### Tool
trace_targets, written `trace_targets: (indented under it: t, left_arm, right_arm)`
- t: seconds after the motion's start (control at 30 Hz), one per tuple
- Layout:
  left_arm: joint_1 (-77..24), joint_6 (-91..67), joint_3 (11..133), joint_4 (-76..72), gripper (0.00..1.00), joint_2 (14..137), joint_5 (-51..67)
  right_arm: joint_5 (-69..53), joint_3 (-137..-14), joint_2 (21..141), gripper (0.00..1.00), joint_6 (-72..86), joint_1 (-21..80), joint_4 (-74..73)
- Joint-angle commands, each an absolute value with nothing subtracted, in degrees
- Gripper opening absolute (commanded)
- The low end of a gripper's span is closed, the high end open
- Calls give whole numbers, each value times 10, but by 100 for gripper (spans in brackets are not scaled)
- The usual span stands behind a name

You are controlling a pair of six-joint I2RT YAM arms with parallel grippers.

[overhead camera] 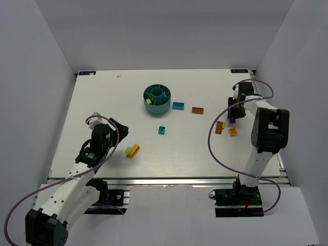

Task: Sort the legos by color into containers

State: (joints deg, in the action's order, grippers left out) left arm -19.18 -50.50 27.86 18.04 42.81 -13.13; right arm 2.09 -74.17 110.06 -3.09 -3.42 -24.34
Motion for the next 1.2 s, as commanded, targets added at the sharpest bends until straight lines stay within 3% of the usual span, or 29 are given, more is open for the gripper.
trace_targets:
  t: [0.0, 0.07, 0.2, 0.33, 0.47, 0.6, 0.8, 1.17]
  left_arm:
    - [-188, -506, 298, 185, 84, 428, -142]
    - [-188, -504, 301, 185, 84, 429, -142]
    - [-188, -505, 300, 182, 84, 420, -145]
    - [-188, -512, 293, 176, 84, 414, -144]
    - [-189, -516, 291, 173, 84, 415, -141]
    - [-188, -521, 288, 166, 84, 417, -134]
    - [-188, -535, 274, 157, 84, 412, -120]
    - [-188, -555, 256, 179, 84, 377, -127]
  right_arm:
    - [-25, -776, 1083, 24, -37, -38, -233]
    - [-63, -793, 1074, 12, -43, -38, -224]
    - [-203, -825, 1056, 0, -81, -33, -194]
    - [-401, -842, 1042, 0, -119, -7, -115]
    - [-507, -846, 1057, 0, -70, 38, 6]
    - [-511, -866, 1099, 0, 72, 96, 145]
    - [-476, -975, 1210, 0, 207, 169, 215]
    - [-462, -1086, 1331, 0, 228, 198, 280]
